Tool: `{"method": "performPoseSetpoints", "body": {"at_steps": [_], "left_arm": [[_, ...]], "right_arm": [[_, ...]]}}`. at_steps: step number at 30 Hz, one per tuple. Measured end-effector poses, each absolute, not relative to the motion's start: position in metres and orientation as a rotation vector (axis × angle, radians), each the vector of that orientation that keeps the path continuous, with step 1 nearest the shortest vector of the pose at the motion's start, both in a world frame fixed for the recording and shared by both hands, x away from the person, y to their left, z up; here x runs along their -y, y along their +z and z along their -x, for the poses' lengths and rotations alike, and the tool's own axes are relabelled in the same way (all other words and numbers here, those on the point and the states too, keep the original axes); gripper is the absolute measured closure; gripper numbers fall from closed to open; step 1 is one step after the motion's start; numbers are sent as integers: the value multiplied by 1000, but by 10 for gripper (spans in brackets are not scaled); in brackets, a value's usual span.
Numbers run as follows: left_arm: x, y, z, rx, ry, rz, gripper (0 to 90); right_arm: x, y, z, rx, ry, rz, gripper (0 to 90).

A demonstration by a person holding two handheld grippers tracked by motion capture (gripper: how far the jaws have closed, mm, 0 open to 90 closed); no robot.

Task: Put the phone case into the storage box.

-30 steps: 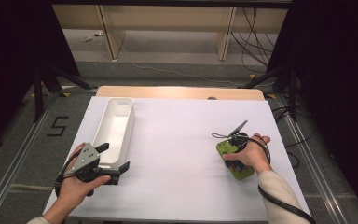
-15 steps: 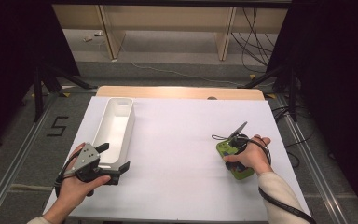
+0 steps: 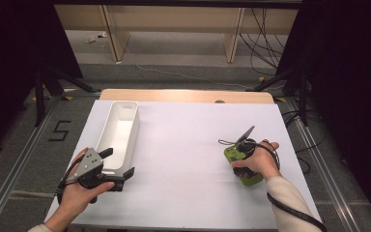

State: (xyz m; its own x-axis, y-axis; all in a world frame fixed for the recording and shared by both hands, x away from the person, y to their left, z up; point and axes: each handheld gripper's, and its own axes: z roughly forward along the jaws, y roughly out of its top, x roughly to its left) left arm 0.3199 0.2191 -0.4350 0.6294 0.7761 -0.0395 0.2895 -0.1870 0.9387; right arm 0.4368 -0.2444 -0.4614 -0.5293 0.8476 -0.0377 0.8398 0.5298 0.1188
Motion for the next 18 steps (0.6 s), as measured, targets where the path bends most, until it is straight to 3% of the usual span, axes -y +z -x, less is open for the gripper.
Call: {"method": "performPoseSetpoints", "body": {"at_steps": [18], "left_arm": [[-219,-435,-320,-867,555,-1758,0]], "right_arm": [[245,-462,-439,-2685,130,-1489,112]]}}
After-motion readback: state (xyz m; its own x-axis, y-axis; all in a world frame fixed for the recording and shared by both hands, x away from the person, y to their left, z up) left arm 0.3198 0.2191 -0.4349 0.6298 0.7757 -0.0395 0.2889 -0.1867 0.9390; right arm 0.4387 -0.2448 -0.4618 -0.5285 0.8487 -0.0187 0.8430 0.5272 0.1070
